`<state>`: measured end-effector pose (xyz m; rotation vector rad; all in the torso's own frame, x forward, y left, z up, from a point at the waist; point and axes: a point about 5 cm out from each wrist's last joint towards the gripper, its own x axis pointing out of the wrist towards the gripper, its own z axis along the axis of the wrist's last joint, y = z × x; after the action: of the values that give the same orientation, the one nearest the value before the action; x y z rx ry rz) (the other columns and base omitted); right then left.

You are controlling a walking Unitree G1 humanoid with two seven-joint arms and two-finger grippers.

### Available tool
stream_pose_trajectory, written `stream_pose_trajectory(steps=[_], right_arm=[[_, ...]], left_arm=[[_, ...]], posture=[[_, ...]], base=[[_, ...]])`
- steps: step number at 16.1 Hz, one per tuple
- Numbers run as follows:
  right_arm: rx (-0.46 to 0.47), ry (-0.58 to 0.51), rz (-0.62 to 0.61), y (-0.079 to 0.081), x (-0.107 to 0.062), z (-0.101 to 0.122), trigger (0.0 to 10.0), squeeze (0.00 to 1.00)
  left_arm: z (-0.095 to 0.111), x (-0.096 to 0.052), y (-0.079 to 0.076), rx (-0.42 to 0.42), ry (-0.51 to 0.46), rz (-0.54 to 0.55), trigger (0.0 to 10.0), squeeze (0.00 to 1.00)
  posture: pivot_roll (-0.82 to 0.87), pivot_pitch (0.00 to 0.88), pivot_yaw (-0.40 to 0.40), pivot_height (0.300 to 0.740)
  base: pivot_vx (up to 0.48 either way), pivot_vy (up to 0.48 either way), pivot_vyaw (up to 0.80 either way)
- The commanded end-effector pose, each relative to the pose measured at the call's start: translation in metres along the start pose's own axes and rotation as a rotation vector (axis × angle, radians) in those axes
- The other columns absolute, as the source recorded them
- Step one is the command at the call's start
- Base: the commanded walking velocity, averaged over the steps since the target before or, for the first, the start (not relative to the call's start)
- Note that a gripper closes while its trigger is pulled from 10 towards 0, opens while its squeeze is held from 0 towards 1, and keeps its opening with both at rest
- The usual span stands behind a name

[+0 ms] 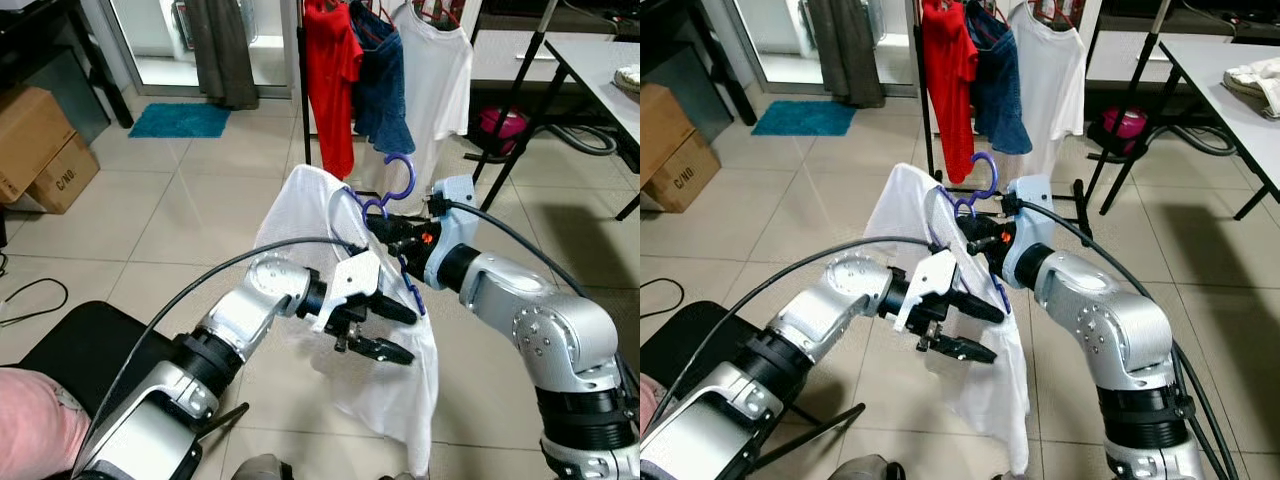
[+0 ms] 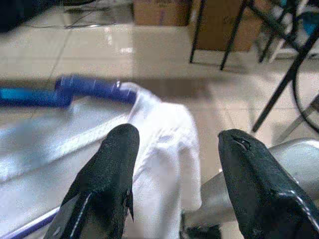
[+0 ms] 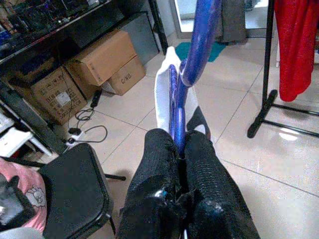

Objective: Hang hanger

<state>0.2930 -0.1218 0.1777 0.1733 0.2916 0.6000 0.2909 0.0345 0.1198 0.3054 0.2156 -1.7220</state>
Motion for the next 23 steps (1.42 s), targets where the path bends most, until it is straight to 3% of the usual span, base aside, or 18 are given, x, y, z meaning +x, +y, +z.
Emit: stream_pose_trajectory(steps=[1, 2, 3, 4, 5, 6, 7, 11, 12, 13, 14, 23], right_arm=[[-0.024, -0.031, 0.026, 0.007, 0.001, 0.011, 10.0, 0.00], [-0.029, -0.035, 0.036, 0.008, 0.001, 0.013, 10.0, 0.00], [-0.030, -0.036, 0.038, 0.009, 0.001, 0.014, 10.0, 0.00], [-0.032, -0.038, 0.037, 0.008, 0.001, 0.015, 10.0, 0.00], [-0.030, -0.040, 0.038, 0.008, 0.001, 0.015, 10.0, 0.00], [-0.029, -0.041, 0.040, 0.009, 0.000, 0.016, 10.0, 0.00], [-0.030, -0.040, 0.044, 0.009, 0.000, 0.016, 10.0, 0.00], [-0.031, -0.035, 0.053, 0.010, 0.001, 0.016, 10.0, 0.00], [-0.031, -0.036, 0.056, 0.011, 0.001, 0.016, 10.0, 0.00], [-0.030, -0.036, 0.057, 0.011, 0.001, 0.016, 10.0, 0.00], [-0.031, -0.036, 0.058, 0.011, 0.001, 0.016, 10.0, 0.00], [-0.028, -0.023, 0.059, 0.010, 0.004, 0.013, 10.0, 0.00]], left_arm=[[0.002, 0.000, 0.004, 0.031, 0.007, 0.026, 8.3, 0.00], [0.000, 0.002, 0.005, 0.047, 0.013, 0.045, 5.1, 0.00], [-0.001, 0.002, 0.006, 0.060, 0.017, 0.060, 4.7, 0.00], [0.000, 0.002, 0.009, 0.072, 0.005, 0.087, 4.9, 0.00], [0.001, 0.003, 0.011, 0.086, -0.004, 0.107, 8.0, 0.00], [0.001, 0.003, 0.012, 0.101, -0.012, 0.128, 8.6, 0.00], [0.002, 0.004, 0.014, 0.110, -0.021, 0.143, 10.0, 0.00], [0.004, 0.006, 0.018, 0.134, -0.014, 0.170, 10.0, 0.00], [0.000, 0.007, 0.017, 0.125, -0.001, 0.157, 6.5, 0.00], [-0.001, 0.007, 0.017, 0.124, 0.000, 0.155, 4.2, 0.00], [-0.001, 0.009, 0.015, 0.111, -0.015, 0.137, 0.0, 0.00], [0.000, 0.012, 0.012, 0.086, -0.062, 0.107, 0.0, 0.00]], posture=[[0.02, 0.047, 0.064, 0.740], [0.01, 0.047, 0.065, 0.740], [0.01, 0.045, 0.067, 0.740], [0.01, 0.045, 0.068, 0.740], [0.01, 0.045, 0.068, 0.740], [0.01, 0.045, 0.069, 0.740], [0.01, 0.045, 0.069, 0.740], [0.01, 0.045, 0.068, 0.740], [0.01, 0.044, 0.070, 0.740], [0.00, 0.043, 0.069, 0.740], [0.00, 0.042, 0.069, 0.740], [0.01, 0.036, 0.060, 0.740]], base=[[0.000, 0.000, 0.00], [0.000, 0.000, 0.00], [0.000, 0.000, 0.00], [0.000, 0.000, 0.00], [0.000, 0.000, 0.00], [0.000, 0.000, 0.00], [0.000, 0.000, 0.00], [0.000, 0.000, 0.00], [0.000, 0.000, 0.00], [0.000, 0.000, 0.00], [0.000, 0.000, 0.00], [0.000, 0.000, 0.00]])
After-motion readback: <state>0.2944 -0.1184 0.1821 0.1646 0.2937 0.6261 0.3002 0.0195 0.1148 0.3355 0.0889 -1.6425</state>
